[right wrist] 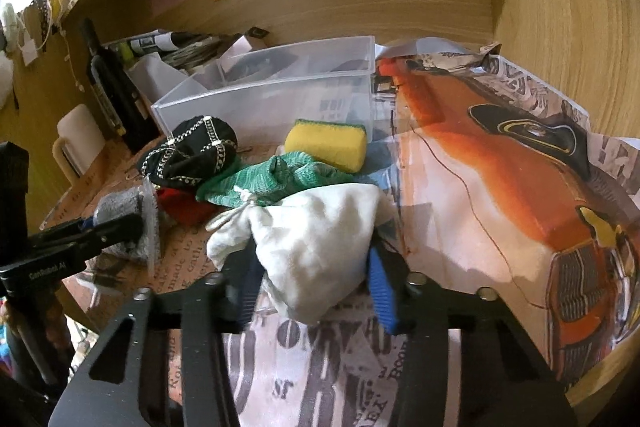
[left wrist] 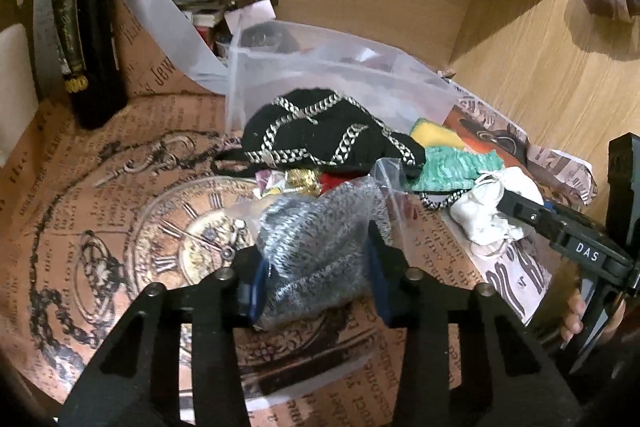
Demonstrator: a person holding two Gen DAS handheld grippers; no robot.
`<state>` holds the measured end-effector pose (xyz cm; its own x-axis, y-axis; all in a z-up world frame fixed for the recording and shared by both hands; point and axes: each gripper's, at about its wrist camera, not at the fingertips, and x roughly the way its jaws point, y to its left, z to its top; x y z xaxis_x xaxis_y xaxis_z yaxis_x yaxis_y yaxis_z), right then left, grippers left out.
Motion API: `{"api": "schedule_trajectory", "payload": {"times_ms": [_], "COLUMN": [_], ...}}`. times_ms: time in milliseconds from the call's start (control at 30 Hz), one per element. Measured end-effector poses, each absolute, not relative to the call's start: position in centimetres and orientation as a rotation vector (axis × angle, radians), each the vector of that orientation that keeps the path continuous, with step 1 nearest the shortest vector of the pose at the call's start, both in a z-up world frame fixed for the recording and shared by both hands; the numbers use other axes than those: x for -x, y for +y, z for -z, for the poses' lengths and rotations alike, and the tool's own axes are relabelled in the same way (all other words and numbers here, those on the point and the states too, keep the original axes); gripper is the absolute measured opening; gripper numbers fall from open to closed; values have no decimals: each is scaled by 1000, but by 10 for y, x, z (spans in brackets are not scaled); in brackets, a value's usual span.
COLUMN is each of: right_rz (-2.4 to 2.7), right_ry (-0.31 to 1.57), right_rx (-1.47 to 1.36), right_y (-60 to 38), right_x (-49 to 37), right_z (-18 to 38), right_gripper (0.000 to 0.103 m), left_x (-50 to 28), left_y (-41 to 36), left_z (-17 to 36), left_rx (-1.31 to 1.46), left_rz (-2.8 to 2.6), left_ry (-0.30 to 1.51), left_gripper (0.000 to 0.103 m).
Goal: Organize soft objects
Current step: 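Lift both items over the clear box and open both grippers to drop them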
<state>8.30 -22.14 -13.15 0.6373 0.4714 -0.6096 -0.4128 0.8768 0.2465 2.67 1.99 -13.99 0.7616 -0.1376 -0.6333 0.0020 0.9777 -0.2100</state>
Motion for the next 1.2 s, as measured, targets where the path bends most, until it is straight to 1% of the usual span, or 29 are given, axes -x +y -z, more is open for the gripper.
{"api": "schedule_trajectory", "payload": {"times_ms": [33, 100, 400, 767, 1000, 1200], "right_rz": [-503, -496, -469, -487, -518, -527], "right_ry": [714, 694, 565, 415, 392, 428], "right_rx": [-89, -88, -99, -94, -49, -11], "right_y": [-222, -224, -236, -226, -202, -181], "right_x": [-82, -81, -78, -102, -131, -164], "right_z": [129, 124, 87, 44, 32, 32], "right_gripper": [35, 33, 33, 34, 35, 35], "left_x": [-27, -25, -20, -60, -107, -152], "left_y": [20, 23, 26, 35, 37, 42], "left_z": [138, 129, 86, 45, 32, 37], "left_rx": [202, 205, 180, 160, 123, 131], "left_rz": [74, 73, 63, 46, 31, 30], "left_ry": [696, 675, 546, 438, 443, 516], "left_gripper": [40, 39, 37, 37, 37, 37]}}
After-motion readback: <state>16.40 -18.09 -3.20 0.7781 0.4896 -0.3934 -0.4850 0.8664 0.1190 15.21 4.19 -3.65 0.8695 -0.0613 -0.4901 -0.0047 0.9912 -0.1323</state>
